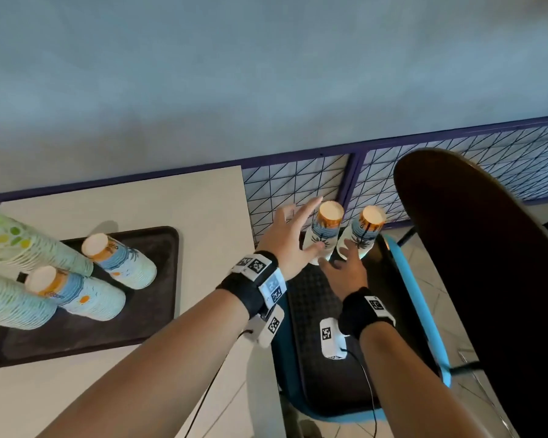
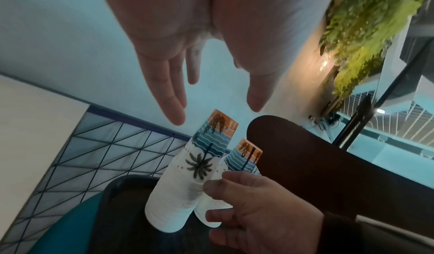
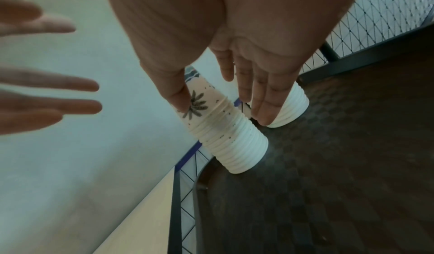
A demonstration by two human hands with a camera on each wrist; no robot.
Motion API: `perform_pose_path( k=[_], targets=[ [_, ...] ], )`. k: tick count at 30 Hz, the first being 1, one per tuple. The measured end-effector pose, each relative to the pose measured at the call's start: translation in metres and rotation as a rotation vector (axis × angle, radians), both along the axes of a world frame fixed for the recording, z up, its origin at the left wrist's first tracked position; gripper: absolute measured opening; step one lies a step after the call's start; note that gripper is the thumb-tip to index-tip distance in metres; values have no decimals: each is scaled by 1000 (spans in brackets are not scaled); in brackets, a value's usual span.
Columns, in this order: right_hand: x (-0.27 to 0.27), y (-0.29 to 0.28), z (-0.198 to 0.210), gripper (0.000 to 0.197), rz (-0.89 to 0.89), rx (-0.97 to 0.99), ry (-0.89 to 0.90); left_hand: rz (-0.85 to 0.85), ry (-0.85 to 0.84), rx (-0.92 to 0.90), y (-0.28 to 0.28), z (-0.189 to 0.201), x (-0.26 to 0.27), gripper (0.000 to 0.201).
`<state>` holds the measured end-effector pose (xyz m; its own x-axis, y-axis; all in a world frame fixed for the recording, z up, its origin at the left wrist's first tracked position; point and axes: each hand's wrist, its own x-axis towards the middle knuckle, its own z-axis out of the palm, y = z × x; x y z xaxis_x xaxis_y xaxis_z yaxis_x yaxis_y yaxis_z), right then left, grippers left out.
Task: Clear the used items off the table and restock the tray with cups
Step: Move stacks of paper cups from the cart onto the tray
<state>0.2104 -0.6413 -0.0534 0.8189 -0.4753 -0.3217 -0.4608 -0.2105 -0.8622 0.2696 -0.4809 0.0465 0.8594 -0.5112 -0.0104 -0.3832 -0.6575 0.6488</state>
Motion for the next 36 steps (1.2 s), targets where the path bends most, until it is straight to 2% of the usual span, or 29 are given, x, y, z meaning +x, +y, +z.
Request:
perform_pose_path(
  k=[4, 9, 11, 13, 15, 17, 23, 26, 28, 30, 34, 36],
  targets=[
    [13, -4, -6, 79, 27, -3, -40, -24, -12, 121, -37, -2, 20, 93],
    [23, -3, -24, 68, 60, -76, -67, -17, 45, 159, -63, -17, 38, 99],
    [24, -2, -29, 67, 80, -90, -65, -21, 76, 139, -69, -23, 41, 96],
    [25, 0, -32, 72, 93, -95, -53, 3, 90, 98, -72, -28, 41, 85],
    [24, 1, -35, 77, 83, -109, -55, 47, 82, 56, -72, -31, 39, 69],
    [22, 1, -38, 80, 72, -130, -54, 65, 73, 28, -67, -33, 38, 62],
    [16, 3, -52, 81, 137, -118, -32, 15, 128, -54, -40, -33, 33, 61],
    [15, 2, -77, 94, 176, -78, -34, 5, 148, -88, -30, -31, 30, 62],
    [11, 6, -57, 89, 176, -36, -72, -5, 147, -88, -27, -30, 29, 61],
    [7, 8, -46, 76, 170, -8, -114, -3, 153, -91, -26, -31, 29, 67],
    [0, 10, -29, 67, 132, 63, -198, 57, 275, -196, -22, -37, 22, 111],
    [-2, 11, -19, 69, 123, 126, -230, 82, 344, -236, -17, -46, 16, 129]
  ],
)
